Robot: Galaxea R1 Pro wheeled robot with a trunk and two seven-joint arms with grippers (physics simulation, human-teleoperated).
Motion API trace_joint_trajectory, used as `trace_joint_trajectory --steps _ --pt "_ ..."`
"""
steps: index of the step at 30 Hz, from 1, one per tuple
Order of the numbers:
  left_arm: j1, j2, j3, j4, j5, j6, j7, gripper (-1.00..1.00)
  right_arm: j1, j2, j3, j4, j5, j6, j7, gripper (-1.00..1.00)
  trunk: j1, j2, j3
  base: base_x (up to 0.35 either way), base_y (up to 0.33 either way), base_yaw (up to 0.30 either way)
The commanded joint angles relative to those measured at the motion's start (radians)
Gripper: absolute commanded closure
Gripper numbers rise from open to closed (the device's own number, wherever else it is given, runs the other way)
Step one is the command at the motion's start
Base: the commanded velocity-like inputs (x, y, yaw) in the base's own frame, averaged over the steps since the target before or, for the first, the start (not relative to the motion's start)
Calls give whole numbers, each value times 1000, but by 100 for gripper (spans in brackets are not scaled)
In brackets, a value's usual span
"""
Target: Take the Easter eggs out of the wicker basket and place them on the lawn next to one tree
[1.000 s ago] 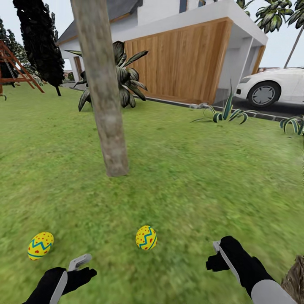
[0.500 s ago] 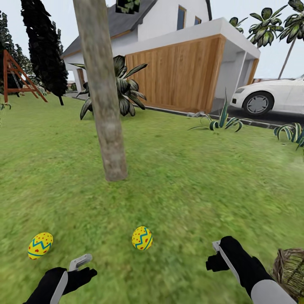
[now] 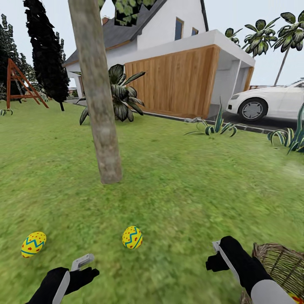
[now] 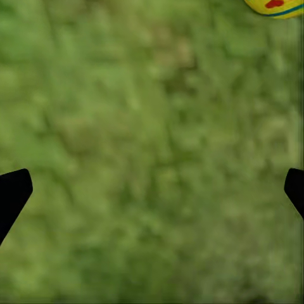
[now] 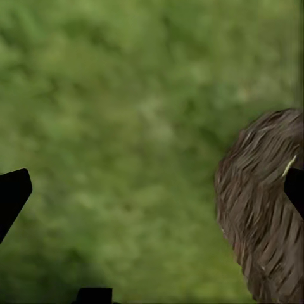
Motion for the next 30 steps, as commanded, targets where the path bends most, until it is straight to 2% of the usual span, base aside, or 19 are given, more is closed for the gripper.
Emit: trace_joint_trajectory --steps 1,4,8,14,19,30 --pt "0 0 2 -1 6 6 1 -100 -1 -1 4 -1 0 4 3 -100 0 0 -1 -16 -131 0" --pt "0 -5 2 0 4 6 1 -100 -1 0 9 -1 0 4 3 -100 0 0 -1 -57 -240 0" --pt "0 -16 1 0 2 5 1 -100 -1 -1 36 -1 0 3 2 -100 0 0 -1 -77 -286 0" --pt "0 -19 1 0 2 5 1 -100 -1 -1 42 -1 0 2 3 -100 -3 1 22 -114 -298 0" --pt "0 -18 2 0 8 5 -1 -100 -1 0 43 -1 0 2 3 -100 -22 36 38 -103 -283 0" --pt "0 -19 5 0 11 5 -2 -100 -1 16 44 1 0 2 2 -100 -22 36 38 -20 -21 0"
